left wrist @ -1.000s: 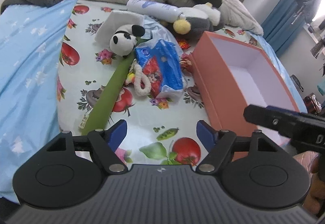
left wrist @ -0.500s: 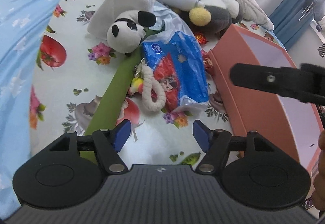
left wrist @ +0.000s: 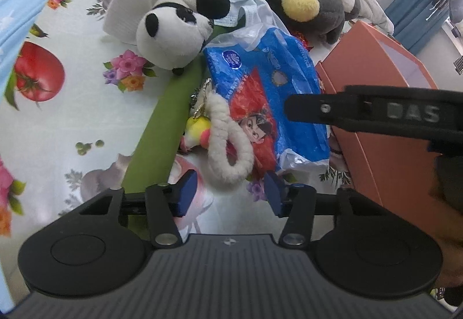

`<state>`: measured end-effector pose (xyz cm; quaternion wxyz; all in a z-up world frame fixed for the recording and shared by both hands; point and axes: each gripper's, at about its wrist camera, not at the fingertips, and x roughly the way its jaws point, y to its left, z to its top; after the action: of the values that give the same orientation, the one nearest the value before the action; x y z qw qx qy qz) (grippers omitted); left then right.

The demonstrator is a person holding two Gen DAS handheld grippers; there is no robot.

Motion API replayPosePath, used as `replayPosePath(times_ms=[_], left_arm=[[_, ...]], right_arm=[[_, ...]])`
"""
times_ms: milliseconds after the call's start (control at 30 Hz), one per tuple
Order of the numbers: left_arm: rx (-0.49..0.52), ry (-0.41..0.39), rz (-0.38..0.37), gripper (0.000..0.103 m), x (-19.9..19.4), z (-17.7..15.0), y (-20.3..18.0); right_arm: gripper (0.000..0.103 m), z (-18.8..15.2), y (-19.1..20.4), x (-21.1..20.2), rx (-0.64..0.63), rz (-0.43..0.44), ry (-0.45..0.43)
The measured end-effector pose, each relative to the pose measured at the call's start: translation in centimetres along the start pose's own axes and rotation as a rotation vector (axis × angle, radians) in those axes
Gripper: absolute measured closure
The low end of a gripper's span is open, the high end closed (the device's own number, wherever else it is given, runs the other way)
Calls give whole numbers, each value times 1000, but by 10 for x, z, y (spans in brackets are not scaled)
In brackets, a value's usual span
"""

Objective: Organize soft objects
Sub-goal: 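Grasp the white rope toy with left tool while right tool grasps blue tissue packet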

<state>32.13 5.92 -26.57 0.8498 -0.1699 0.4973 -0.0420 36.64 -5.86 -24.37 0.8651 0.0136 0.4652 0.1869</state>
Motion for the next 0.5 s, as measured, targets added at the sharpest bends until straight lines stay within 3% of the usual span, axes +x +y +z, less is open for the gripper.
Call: replayPosePath(times_ms=[167, 233, 333, 500], left_arm=[[7, -9, -4, 60, 9, 2, 0], [-3, -18, 0, 74, 10, 4, 0], [-25, -23, -1, 84, 11, 5, 3], [-37, -52, 5, 89, 1, 3, 4]], right_arm=[[52, 2, -5, 19, -4, -17, 27], [62, 1, -5, 24, -3, -13, 38], [73, -1, -4, 25, -6, -13, 43], [86, -5, -1, 16, -7, -1, 29]])
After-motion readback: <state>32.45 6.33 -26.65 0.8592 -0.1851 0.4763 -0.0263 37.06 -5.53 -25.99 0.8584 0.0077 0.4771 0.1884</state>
